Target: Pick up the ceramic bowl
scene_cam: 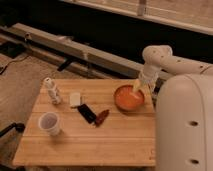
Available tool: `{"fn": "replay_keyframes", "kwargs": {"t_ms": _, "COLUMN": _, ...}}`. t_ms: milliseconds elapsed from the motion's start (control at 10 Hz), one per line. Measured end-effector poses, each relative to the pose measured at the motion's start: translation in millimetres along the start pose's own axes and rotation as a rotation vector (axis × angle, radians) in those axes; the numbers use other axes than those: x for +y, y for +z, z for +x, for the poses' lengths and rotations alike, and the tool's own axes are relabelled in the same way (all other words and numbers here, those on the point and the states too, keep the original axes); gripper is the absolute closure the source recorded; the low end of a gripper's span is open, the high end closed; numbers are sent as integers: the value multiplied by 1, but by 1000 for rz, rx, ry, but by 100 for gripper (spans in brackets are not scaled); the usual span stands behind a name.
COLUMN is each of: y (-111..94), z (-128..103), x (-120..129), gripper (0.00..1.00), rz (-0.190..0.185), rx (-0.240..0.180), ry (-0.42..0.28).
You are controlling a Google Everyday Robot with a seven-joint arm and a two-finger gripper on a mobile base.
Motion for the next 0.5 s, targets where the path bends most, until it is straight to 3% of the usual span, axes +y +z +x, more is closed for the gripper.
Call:
{"fn": "replay_keyframes", "kwargs": {"t_ms": 200, "y": 31, "z": -20, "x": -16, "gripper": 33, "rz": -29, "rx": 8, "ry": 6}}
{"fn": "replay_keyframes", "kwargs": {"t_ms": 500, "y": 55, "z": -30, "x": -34, "gripper": 33, "rz": -69, "rx": 12, "ry": 38}}
